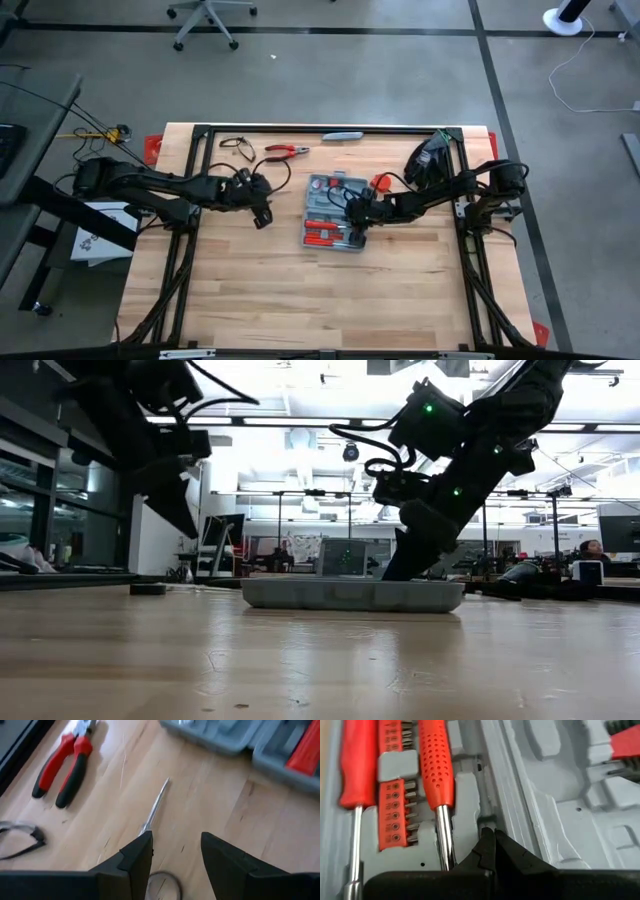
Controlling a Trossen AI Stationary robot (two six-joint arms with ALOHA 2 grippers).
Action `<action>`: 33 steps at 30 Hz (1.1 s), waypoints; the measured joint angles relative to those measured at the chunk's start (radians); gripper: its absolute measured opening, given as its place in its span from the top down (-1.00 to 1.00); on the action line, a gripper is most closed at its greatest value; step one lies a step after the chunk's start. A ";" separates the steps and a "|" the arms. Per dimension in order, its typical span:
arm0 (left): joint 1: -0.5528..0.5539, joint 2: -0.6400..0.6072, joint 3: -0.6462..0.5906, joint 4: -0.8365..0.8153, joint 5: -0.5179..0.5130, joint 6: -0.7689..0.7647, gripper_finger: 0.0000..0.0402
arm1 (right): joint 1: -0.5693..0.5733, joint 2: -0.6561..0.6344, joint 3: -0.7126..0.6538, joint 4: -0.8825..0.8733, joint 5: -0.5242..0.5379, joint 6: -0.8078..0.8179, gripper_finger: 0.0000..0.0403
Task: Prefit tool cases
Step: Remove the orange hammer from the gray tool case
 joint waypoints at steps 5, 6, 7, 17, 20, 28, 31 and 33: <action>0.000 0.000 0.000 0.096 0.000 0.000 0.20 | 0.000 -0.025 -0.001 -0.010 -0.021 0.015 1.00; 0.000 0.000 0.000 0.116 0.000 0.000 0.20 | 0.000 -0.035 -0.001 -0.008 -0.021 0.014 1.00; 0.000 0.000 0.000 0.135 0.000 0.000 0.20 | 0.000 -0.049 -0.001 -0.005 -0.020 0.013 1.00; 0.000 0.000 0.000 0.295 0.000 0.000 0.20 | 0.007 -0.195 -0.001 -0.030 -0.020 0.001 1.00; 0.000 0.000 0.000 0.327 0.000 0.000 0.20 | 0.021 -0.249 -0.001 -0.033 -0.020 -0.015 1.00; 0.000 0.000 0.000 0.421 0.000 0.001 0.20 | 0.055 -0.379 0.000 -0.039 -0.019 -0.035 1.00; 0.000 0.000 0.000 0.441 -0.001 0.038 0.20 | 0.064 -0.419 0.000 -0.047 -0.019 -0.035 1.00; 0.000 0.000 0.000 0.448 -0.009 0.075 0.20 | 0.070 -0.440 0.000 -0.057 -0.018 -0.035 1.00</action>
